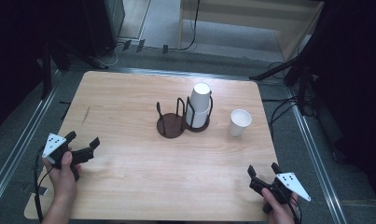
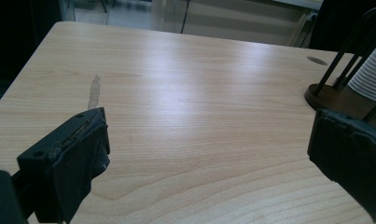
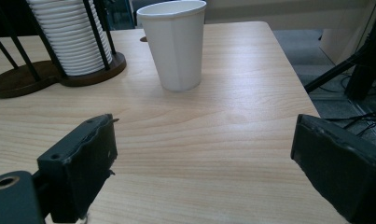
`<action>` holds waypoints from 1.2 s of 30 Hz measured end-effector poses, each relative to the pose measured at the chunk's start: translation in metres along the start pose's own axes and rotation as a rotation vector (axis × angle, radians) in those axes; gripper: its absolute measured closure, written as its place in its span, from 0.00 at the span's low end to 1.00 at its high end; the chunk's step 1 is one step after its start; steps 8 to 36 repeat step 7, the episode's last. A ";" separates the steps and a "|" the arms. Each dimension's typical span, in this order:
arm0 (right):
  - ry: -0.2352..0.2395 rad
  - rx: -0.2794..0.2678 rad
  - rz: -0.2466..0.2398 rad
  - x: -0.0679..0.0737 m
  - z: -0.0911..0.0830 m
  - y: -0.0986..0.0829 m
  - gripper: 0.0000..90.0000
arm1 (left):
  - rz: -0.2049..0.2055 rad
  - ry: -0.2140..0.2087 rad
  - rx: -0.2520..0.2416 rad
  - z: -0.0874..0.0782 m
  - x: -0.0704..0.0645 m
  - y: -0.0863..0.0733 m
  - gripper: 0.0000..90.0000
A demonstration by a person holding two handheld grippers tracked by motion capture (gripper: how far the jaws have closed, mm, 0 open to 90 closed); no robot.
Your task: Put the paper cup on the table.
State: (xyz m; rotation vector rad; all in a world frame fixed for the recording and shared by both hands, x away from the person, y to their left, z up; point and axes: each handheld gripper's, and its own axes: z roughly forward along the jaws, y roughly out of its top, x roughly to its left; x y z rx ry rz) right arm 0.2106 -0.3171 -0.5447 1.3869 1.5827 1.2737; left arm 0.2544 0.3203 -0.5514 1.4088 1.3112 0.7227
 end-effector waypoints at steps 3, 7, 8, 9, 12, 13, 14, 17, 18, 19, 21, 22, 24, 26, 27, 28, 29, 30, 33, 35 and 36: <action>-0.004 -0.002 -0.004 0.001 -0.001 -0.001 0.07 | -0.009 -0.002 0.001 0.000 0.001 0.000 0.00; 0.016 -0.005 -0.038 0.004 -0.002 -0.003 0.13 | -0.110 0.030 0.058 0.004 0.005 0.001 0.00; 0.016 -0.005 -0.038 0.004 -0.002 -0.003 0.13 | -0.110 0.030 0.058 0.004 0.005 0.001 0.00; 0.016 -0.005 -0.038 0.004 -0.002 -0.003 0.13 | -0.110 0.030 0.058 0.004 0.005 0.001 0.00; 0.016 -0.005 -0.038 0.004 -0.002 -0.003 0.13 | -0.110 0.030 0.058 0.004 0.005 0.001 0.00; 0.016 -0.005 -0.038 0.004 -0.002 -0.003 0.13 | -0.110 0.030 0.058 0.004 0.005 0.001 0.00; 0.016 -0.005 -0.038 0.004 -0.002 -0.003 0.13 | -0.110 0.030 0.058 0.004 0.005 0.001 0.00; 0.016 -0.005 -0.038 0.004 -0.002 -0.003 0.13 | -0.110 0.030 0.058 0.004 0.005 0.001 0.00; 0.016 -0.005 -0.038 0.004 -0.002 -0.003 0.13 | -0.110 0.030 0.058 0.004 0.005 0.001 0.00; 0.016 -0.005 -0.038 0.004 -0.002 -0.003 0.13 | -0.110 0.030 0.058 0.004 0.005 0.001 0.00; 0.016 -0.005 -0.038 0.004 -0.002 -0.003 0.13 | -0.110 0.030 0.058 0.004 0.005 0.001 0.00; 0.016 -0.005 -0.038 0.004 -0.002 -0.003 0.13 | -0.110 0.030 0.058 0.004 0.005 0.001 0.00; 0.016 -0.005 -0.038 0.004 -0.002 -0.003 0.13 | -0.110 0.030 0.058 0.004 0.005 0.001 0.00; 0.016 -0.005 -0.038 0.004 -0.002 -0.003 0.13 | -0.110 0.030 0.058 0.004 0.005 0.001 0.00; 0.016 -0.005 -0.038 0.004 -0.002 -0.003 0.13 | -0.110 0.030 0.058 0.004 0.005 0.001 0.00; 0.016 -0.005 -0.038 0.004 -0.002 -0.003 0.13 | -0.110 0.030 0.058 0.004 0.005 0.001 0.00; 0.016 -0.005 -0.038 0.004 -0.002 -0.003 0.13 | -0.110 0.030 0.058 0.004 0.005 0.001 0.00; 0.016 -0.005 -0.038 0.004 -0.002 -0.003 0.13 | -0.110 0.030 0.058 0.004 0.005 0.001 0.00; 0.016 -0.005 -0.038 0.004 -0.002 -0.003 0.13 | -0.110 0.030 0.058 0.004 0.005 0.001 0.00; 0.016 -0.005 -0.038 0.004 -0.002 -0.003 0.13 | -0.110 0.030 0.058 0.004 0.005 0.001 0.00; 0.016 -0.005 -0.038 0.004 -0.002 -0.003 0.13 | -0.110 0.030 0.058 0.004 0.005 0.001 0.00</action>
